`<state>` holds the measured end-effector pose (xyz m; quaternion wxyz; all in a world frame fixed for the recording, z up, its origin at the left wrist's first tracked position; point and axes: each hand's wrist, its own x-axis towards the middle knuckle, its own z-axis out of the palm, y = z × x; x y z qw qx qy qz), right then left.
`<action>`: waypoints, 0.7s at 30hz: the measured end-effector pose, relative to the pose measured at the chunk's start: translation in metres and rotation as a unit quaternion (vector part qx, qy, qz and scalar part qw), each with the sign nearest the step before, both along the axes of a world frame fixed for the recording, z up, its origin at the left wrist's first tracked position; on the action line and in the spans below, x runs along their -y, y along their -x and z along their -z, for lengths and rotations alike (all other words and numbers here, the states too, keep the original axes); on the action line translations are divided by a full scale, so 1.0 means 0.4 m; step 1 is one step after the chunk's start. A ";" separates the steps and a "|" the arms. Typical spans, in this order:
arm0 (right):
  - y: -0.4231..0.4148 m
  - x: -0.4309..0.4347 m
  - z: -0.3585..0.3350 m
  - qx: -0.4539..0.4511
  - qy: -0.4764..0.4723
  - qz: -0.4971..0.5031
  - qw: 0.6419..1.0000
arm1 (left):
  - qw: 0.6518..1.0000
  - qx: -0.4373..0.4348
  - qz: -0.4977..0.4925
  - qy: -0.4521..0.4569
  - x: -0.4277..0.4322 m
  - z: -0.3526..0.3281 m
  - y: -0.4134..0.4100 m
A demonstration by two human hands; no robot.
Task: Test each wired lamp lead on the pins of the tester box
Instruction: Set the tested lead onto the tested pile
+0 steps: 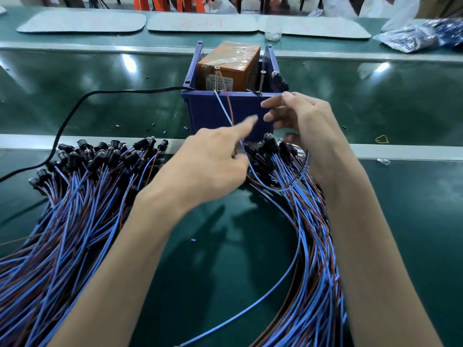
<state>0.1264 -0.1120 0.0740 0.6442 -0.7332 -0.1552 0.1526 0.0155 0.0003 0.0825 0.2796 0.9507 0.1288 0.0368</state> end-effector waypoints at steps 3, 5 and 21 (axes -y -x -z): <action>-0.005 0.001 -0.001 -0.007 -0.023 0.027 0.999 | 0.994 -0.041 0.051 -0.086 -0.001 0.006 -0.002; -0.007 0.003 -0.001 -0.001 -0.031 0.047 0.998 | 0.988 -0.084 0.059 -0.118 -0.005 0.015 0.001; -0.027 0.048 0.023 0.055 0.130 -0.095 0.985 | 0.901 -0.293 0.259 -0.186 0.043 0.044 0.019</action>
